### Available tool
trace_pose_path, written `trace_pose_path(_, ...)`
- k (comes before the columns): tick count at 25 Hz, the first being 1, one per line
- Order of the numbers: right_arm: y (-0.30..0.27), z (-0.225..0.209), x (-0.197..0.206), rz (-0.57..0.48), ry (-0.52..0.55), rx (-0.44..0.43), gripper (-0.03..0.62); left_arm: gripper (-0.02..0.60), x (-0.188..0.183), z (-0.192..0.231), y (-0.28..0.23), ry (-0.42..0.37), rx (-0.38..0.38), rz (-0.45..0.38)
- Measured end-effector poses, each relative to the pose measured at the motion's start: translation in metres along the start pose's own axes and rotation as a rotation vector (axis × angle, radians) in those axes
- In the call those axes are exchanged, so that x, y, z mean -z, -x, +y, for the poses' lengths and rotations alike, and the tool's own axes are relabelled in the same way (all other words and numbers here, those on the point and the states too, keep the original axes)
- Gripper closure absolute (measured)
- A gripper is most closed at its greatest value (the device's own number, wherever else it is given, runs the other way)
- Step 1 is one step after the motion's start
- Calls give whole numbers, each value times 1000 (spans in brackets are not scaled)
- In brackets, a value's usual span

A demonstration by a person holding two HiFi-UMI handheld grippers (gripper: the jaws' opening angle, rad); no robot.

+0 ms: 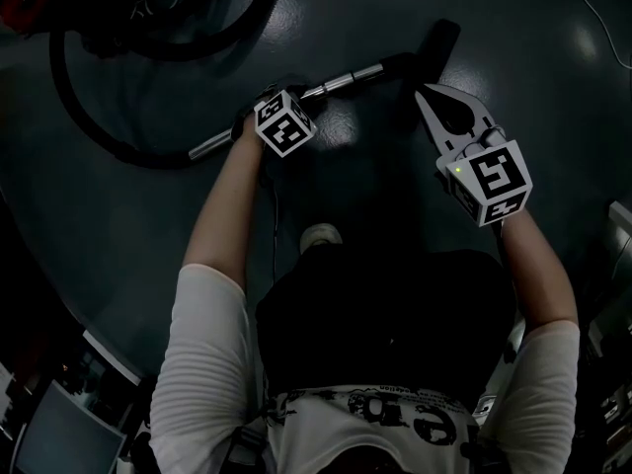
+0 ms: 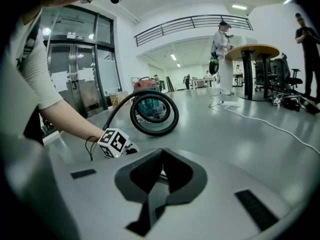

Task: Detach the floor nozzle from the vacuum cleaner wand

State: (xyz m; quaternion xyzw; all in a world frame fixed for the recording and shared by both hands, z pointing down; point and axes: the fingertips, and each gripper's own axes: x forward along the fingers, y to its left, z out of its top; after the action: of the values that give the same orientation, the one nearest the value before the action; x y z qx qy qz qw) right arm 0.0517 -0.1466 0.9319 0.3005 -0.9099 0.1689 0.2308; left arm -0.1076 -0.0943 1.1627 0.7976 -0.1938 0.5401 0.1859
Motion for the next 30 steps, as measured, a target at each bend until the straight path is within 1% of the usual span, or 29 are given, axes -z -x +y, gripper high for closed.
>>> trace_pose_path(2,0,-3,3,4,-12,2,591,374,-2,0,0,-9,31,33)
trace_pose_path(5,2,-6,6,2,-31,3,591,377,-3,-1,0,-2,44,88)
trace_pose_path(7,1,-5,8,3,-37,5,591,403,0,-5,-3,-20,47,130)
trace_pose_path(10,0,-4,10,8,-38,7,591,407,2,-6,-3,-58,29,134)
trace_pose_path(13,4,-6,14,18,-31,19,591,407,4,-13,3,-79,33,101)
trace_pose_path(16,16,-24,25,33,-41,74,591,407,6,-20,16,-104,25,57)
trace_pose_path(19,47,-47,35,26,-109,145,591,407,-3,-26,34,-115,1,1)
trace_pose_path(23,84,-71,41,44,-228,238,588,407,-37,-25,68,-125,-31,-100)
trace_pose_path(26,106,-76,20,13,-257,300,586,407,-71,-30,101,-126,-45,-174)
trace_pose_path(30,164,-64,-52,-99,-274,320,588,407,-116,-34,160,-117,-72,-222)
